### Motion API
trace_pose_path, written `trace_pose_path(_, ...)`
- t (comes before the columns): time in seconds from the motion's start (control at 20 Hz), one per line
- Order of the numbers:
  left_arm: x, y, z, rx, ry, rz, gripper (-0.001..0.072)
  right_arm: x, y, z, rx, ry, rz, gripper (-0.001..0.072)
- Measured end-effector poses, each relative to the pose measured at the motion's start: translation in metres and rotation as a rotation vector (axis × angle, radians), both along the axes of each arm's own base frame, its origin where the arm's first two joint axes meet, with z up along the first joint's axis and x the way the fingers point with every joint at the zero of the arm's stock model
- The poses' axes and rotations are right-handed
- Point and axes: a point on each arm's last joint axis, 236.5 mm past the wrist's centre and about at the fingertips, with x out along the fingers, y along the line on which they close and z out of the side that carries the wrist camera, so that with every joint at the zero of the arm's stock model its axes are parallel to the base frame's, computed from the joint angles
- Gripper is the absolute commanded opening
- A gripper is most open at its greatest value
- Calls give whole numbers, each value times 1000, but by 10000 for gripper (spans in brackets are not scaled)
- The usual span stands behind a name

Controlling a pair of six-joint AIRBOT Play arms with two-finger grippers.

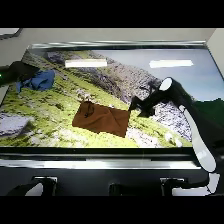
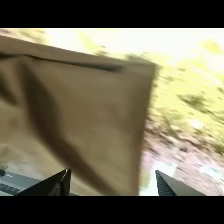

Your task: Fold the shirts.

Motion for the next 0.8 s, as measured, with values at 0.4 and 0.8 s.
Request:
trace_pose_path(0.4, -1, 0, -1, 7, 5, -4, 40, -23, 56, -62, 124, 35, -24, 36)
trace_pose_path(0.8, -1, 0, -2, 7, 4, -3, 40, 65, 13, 103, 267, -334, -80, 32)
